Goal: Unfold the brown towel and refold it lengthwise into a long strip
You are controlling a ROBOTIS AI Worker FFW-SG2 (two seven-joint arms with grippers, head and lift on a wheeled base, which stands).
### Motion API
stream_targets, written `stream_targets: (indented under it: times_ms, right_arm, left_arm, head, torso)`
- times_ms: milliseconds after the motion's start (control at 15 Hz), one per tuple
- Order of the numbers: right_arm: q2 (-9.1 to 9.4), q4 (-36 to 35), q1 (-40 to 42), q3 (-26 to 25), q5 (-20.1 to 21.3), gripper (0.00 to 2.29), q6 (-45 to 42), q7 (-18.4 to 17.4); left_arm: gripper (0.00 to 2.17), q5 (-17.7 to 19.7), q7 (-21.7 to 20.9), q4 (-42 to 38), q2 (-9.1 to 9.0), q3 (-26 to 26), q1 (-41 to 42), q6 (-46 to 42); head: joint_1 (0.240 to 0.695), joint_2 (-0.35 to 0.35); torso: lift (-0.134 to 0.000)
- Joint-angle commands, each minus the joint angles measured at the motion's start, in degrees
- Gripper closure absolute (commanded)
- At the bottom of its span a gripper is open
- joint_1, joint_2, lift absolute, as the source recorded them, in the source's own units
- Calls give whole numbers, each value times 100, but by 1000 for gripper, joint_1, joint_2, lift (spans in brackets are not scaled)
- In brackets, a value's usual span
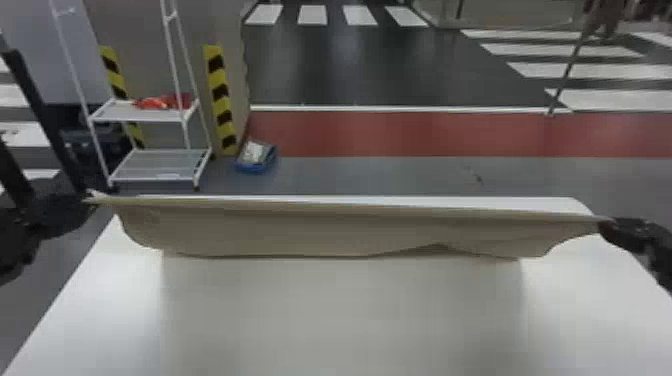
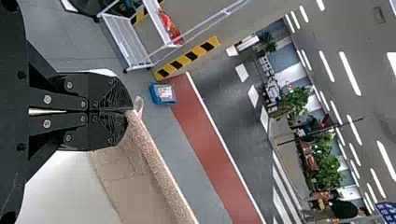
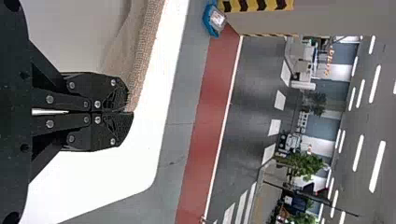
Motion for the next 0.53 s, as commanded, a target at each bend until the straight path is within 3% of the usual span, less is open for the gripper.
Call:
stream_targets:
  times_ms: [0,67,133,467]
  right_arm:
    - [198,-312,1042,-536,-533,1416,-808,80]
    - [260,-330,1359,-624,-586,1416,-1160,151]
    - [295,-347,1675,-668,-665,1416,-1458,177]
    - [330,-136,2255,-668,-718,1416,-2021,696]
  left_arm:
    - [2142,248,9,-173,-66,455,1050,-982]
    - [2142,266,-17,-85,-101,525,1375,-1404]
    - [2145,266,-17,21,-101,569,1648,-1808]
    - [2145,187,-342,504,-101,807,2360,-2670]
  head:
    - [646,-14]
    - [685,-13]
    - [695,-11]
    - [695,5]
  torso:
    - [-123]
    - [-123]
    - [-123]
    - [-123]
